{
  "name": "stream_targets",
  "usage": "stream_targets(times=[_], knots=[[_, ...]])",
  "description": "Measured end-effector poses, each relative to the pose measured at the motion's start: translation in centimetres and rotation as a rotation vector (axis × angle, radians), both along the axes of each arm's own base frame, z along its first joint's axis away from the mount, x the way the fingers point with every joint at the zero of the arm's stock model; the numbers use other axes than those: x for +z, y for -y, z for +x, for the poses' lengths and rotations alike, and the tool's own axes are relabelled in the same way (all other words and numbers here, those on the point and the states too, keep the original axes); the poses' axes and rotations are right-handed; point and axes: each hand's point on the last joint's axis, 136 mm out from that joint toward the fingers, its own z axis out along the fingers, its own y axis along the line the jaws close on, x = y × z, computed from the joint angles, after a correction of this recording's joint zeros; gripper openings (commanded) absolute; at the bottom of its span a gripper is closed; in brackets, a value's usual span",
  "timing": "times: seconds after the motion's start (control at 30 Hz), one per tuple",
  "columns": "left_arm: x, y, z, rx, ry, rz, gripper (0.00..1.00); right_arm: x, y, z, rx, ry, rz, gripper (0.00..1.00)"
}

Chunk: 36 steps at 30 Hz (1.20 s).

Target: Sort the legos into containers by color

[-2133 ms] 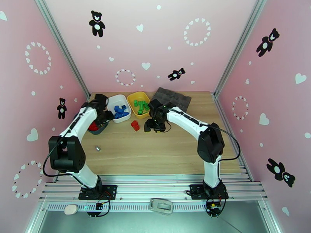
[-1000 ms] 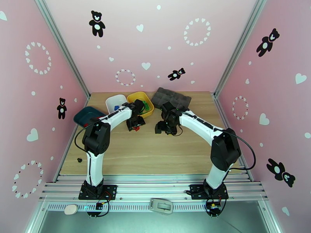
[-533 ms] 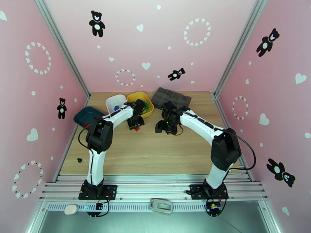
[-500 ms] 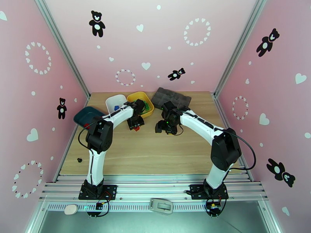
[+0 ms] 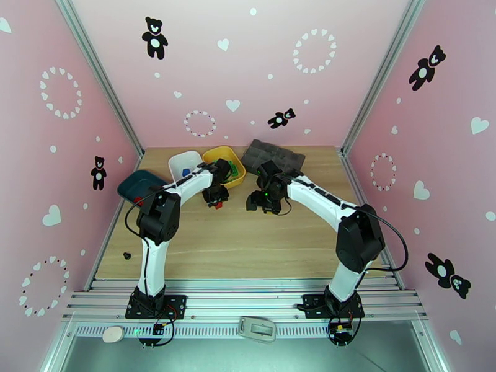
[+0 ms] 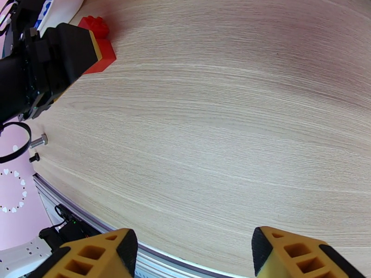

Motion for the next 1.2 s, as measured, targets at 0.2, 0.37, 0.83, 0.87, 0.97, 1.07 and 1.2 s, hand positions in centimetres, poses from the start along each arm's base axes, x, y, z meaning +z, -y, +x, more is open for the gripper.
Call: stream_targets(times=[0.2, 0.37, 0.83, 0.87, 0.97, 1.07, 1.2], knots=[[0.2, -0.5, -1.0, -0.012, 0.002, 0.000, 0.35, 0.1, -2.5, 0.2, 0.040, 0.006, 0.017, 0.69], [2.0, -1.2, -2.3, -0.026, 0.020, -0.005, 0.34, 0.4, -5.1, 0.6, 0.077, 0.014, 0.037, 0.68], [10.4, -13.9, -3.3, 0.257, 0.213, -0.048, 0.35, 3.1, -14.2, 2.2, 0.203, 0.049, 0.160, 0.69], [10.5, -15.6, -3.5, 0.300, 0.216, -0.046, 0.35, 3.3, -15.0, 2.1, 0.215, 0.051, 0.170, 0.68], [10.9, -20.1, -3.8, 0.418, 0.228, -0.042, 0.35, 3.7, -16.8, 1.4, 0.252, 0.048, 0.195, 0.68], [11.0, -23.6, -3.9, 0.510, 0.238, -0.040, 0.36, 3.7, -17.7, 0.2, 0.280, 0.033, 0.198, 0.68], [11.1, -27.0, -4.3, 0.593, 0.241, -0.039, 0.37, 3.4, -17.9, -1.2, 0.302, 0.009, 0.185, 0.68]])
